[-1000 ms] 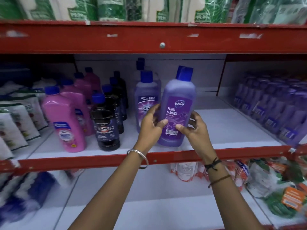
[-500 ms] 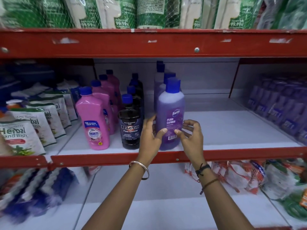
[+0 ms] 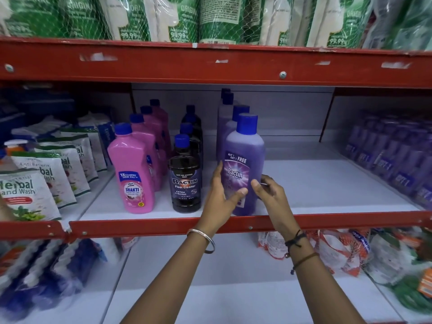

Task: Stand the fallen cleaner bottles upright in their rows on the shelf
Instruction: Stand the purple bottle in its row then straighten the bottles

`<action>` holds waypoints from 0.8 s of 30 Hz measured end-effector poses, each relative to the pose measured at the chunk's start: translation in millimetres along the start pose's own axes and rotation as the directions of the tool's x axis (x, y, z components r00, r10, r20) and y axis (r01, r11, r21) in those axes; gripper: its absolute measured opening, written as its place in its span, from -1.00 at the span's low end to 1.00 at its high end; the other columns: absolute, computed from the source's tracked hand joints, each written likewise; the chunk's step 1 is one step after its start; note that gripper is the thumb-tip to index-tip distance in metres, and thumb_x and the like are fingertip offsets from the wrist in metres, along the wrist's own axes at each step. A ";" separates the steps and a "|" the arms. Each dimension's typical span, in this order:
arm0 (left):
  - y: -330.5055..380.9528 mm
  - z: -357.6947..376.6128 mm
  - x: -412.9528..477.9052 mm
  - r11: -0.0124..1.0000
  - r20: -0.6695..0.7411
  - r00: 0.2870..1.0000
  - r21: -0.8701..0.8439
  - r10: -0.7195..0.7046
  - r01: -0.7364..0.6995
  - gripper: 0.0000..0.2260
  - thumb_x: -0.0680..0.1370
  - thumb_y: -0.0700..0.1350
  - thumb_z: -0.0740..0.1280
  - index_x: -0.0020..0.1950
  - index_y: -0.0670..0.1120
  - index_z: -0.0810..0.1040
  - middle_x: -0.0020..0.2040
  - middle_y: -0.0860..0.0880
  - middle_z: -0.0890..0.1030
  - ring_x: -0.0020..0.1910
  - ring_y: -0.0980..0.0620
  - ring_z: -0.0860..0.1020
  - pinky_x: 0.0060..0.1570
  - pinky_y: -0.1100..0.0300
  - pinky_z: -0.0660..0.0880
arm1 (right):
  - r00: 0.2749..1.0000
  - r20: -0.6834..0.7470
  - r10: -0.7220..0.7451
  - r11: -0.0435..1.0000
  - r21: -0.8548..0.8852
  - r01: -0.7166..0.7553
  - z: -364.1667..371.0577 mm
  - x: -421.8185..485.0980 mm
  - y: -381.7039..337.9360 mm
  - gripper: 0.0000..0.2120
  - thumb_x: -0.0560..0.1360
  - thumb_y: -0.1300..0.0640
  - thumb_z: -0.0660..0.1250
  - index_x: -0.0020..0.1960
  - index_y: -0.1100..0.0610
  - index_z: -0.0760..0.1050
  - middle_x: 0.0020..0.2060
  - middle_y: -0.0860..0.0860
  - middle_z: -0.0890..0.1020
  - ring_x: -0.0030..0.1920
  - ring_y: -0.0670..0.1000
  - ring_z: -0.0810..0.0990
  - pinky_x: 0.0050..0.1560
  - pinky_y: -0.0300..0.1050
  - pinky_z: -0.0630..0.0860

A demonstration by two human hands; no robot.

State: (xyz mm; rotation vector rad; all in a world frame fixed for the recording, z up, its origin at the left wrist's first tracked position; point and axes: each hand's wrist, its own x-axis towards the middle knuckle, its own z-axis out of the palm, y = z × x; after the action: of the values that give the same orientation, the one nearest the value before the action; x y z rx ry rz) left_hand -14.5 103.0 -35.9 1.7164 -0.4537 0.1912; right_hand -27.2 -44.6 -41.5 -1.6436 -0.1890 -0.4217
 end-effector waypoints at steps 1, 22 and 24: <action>1.6 0.0 -0.5 0.999 0.028 1.000 0.031 0.008 -0.009 -0.25 0.48 0.00 0.38 0.51 0.15 -0.04 0.42 0.09 0.28 0.34 0.14 0.36 0.14 0.42 0.39 | 1.000 -0.009 -0.009 1.000 -0.014 0.009 -0.4 0.7 0.6 -0.62 0.49 -0.06 0.30 0.22 0.13 0.47 0.15 0.07 0.62 0.15 0.05 0.60 0.13 -0.08 0.58; 18.9 -4.7 -10.0 0.995 0.018 0.999 -0.081 -0.048 0.049 -0.34 0.13 0.63 -0.21 0.24 0.63 0.03 0.56 0.11 0.10 0.54 -0.06 0.10 0.46 -0.25 0.14 | 0.973 -0.220 0.070 0.961 0.277 -0.006 4.6 -4.7 -6.7 -0.57 0.63 0.02 -0.02 0.30 0.22 0.44 0.21 0.07 0.57 0.21 0.02 0.56 0.08 -0.33 0.52; 19.1 -3.6 -14.7 0.997 0.016 0.999 -0.060 -0.039 0.039 -0.33 0.16 0.62 -0.21 0.28 0.60 0.00 0.56 0.12 0.09 0.55 -0.03 0.09 0.48 -0.22 0.11 | 0.974 -0.214 0.067 0.963 0.271 -0.007 4.8 -6.8 -7.0 -0.56 0.63 0.03 -0.03 0.31 0.22 0.44 0.23 0.08 0.56 0.22 0.03 0.55 0.08 -0.33 0.52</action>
State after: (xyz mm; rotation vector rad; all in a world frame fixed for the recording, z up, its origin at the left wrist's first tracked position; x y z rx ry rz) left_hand -35.0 106.7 -23.4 1.6674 -0.4325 0.1354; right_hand -35.2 -38.1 -38.0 -1.3204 -0.0446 -0.5237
